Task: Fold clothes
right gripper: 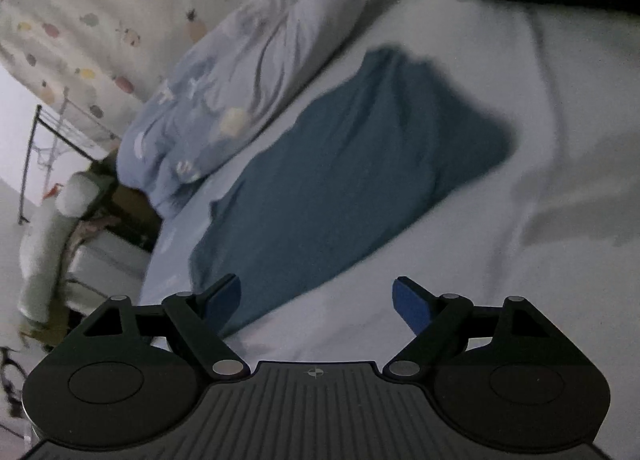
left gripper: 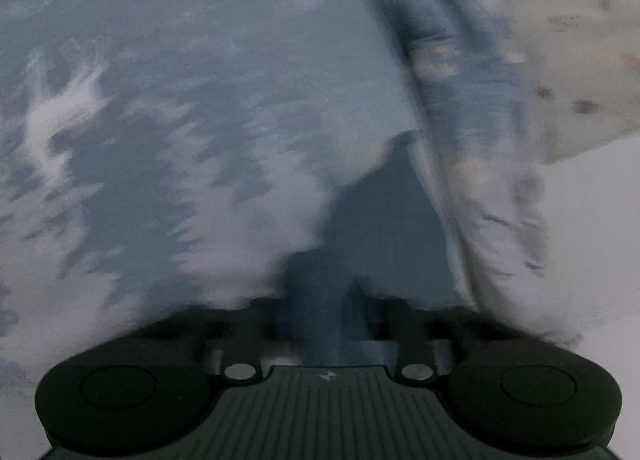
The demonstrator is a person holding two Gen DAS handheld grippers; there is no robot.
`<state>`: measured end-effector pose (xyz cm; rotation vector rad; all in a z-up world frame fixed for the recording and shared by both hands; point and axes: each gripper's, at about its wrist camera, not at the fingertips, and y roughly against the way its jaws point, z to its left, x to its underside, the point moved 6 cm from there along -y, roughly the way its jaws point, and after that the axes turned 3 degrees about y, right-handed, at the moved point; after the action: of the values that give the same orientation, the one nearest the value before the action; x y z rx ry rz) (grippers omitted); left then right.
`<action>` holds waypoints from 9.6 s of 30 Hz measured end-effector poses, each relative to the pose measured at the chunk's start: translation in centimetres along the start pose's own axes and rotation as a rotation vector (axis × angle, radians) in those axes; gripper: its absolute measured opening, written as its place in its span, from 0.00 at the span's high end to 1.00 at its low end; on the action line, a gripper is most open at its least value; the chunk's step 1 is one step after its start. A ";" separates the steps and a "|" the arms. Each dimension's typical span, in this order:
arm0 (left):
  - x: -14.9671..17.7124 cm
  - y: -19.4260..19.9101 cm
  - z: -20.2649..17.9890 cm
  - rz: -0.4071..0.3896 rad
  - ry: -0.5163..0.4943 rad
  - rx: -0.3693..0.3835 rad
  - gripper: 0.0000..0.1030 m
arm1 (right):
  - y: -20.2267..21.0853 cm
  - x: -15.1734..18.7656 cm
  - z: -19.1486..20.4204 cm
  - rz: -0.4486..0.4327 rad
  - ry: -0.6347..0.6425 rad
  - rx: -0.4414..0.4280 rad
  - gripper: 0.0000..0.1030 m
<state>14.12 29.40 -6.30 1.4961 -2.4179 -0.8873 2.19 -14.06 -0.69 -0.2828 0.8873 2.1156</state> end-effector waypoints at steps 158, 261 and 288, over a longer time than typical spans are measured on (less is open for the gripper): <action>3.8 27.1 -4.2 -0.158 -0.398 0.097 0.00 | -7.4 27.3 19.8 -0.139 1.451 0.115 0.00; 38.7 -24.6 -27.7 0.319 -0.843 -0.131 0.92 | 10.2 -3.1 -17.5 -0.345 -0.024 0.432 0.87; 21.6 -6.8 -27.5 0.014 -1.031 -0.023 0.00 | 13.5 -2.6 -16.9 -0.495 0.020 0.666 0.23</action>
<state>20.63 -2.27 8.60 1.1326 -2.9801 -2.0566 -7.98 -32.86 -5.06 -0.1498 1.3188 1.2844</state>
